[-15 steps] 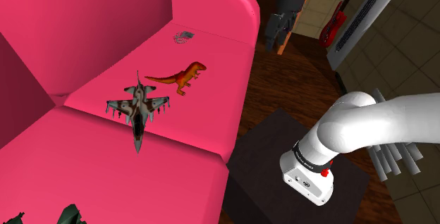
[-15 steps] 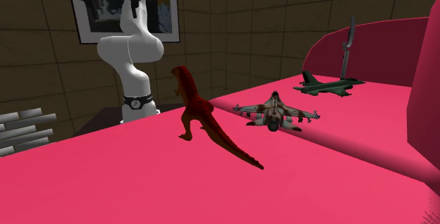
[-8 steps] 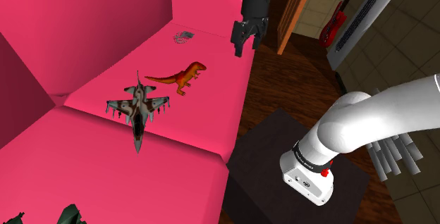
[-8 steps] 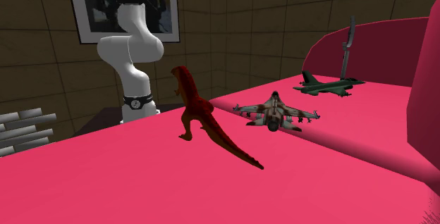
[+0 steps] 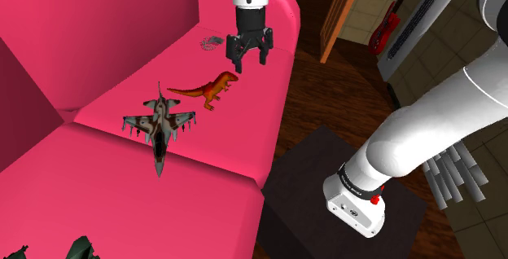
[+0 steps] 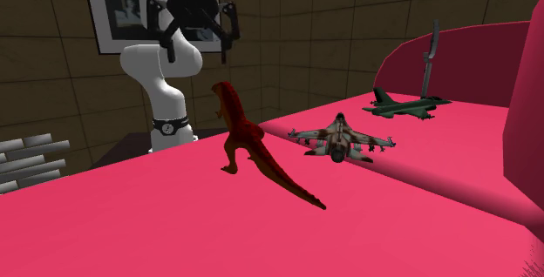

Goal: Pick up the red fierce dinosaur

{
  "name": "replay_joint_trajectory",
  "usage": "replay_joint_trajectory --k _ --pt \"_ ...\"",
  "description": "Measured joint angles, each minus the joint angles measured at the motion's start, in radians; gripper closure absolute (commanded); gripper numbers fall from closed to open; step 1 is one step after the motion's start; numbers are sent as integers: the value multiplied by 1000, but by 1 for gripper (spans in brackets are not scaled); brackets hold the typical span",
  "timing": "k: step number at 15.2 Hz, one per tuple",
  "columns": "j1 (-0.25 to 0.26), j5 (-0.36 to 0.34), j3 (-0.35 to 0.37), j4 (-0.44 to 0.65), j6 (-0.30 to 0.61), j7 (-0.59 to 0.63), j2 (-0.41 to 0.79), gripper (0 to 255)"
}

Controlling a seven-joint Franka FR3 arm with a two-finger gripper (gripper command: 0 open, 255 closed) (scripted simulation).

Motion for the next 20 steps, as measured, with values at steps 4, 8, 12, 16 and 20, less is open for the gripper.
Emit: replay_joint_trajectory --k 4,8,12,16,20 --pt "16 -41 43 123 18 118 184 0" --pt "49 -92 63 282 0 230 372 0" --pt "77 -126 63 378 -4 292 495 0" --pt "78 -134 60 355 40 295 519 0" --pt "79 -138 58 337 70 296 531 255"
